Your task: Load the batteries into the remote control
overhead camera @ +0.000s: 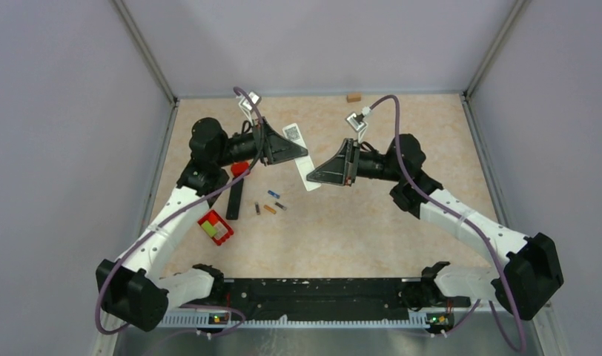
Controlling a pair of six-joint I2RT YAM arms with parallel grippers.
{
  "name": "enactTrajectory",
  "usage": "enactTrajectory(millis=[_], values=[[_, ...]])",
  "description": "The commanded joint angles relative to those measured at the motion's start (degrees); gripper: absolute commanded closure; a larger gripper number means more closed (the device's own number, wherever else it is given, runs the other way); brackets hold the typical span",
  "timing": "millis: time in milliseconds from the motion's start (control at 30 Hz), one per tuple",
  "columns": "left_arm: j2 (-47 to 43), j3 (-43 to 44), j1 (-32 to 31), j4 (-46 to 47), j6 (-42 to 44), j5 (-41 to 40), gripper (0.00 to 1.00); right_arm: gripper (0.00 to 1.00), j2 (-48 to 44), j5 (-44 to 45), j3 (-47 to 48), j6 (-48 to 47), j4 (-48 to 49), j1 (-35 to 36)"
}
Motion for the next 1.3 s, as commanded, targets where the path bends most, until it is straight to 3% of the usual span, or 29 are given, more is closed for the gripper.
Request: enactTrajectory(millis=[0,33,100,233,433,667,1000,1167,1267], values=[[0.76,0.30,-0.13,5.23,1.68,-1.13,1.00,0.64,-0.17,2.69,2.68,0.03,0.70,-0.21],[1.06,0.51,-0.06,5.13,2.07,-2.68,1.00,0.48,-0.84,4.48,1.69,-0.75,0.40,-0.22],[1.78,0.94,-0.05,5.45,1.75,-5.45,1.00,0.29,-2.42,8.50,-0.69,-1.22,2.74,-0.13],[2.40,0.32,-0.04,7.70,-0.59,-11.97,1.00,0.18,-5.16,20.10,-3.28,0.43,3.32,-0.03],[2.96,-2.35,-0.03,13.38,-5.47,-18.64,1.00,0.16,-3.83,32.09,-7.31,9.04,9.81,0.86],[3.78,-3.15,-0.02,15.54,-8.09,-19.12,1.00,0.18,1.89,31.30,-6.11,13.10,18.81,2.50],[2.61,-4.31,-0.06,15.55,-9.66,-19.34,1.00,0.38,6.67,30.58,-5.80,16.98,25.15,2.96],[2.60,-4.57,-0.04,16.22,-10.58,-19.33,1.00,0.26,6.81,31.13,-5.78,16.78,25.20,2.96],[2.34,-5.10,-0.04,16.66,-10.79,-20.10,1.00,0.28,6.53,32.22,-5.84,17.44,24.20,2.96]])
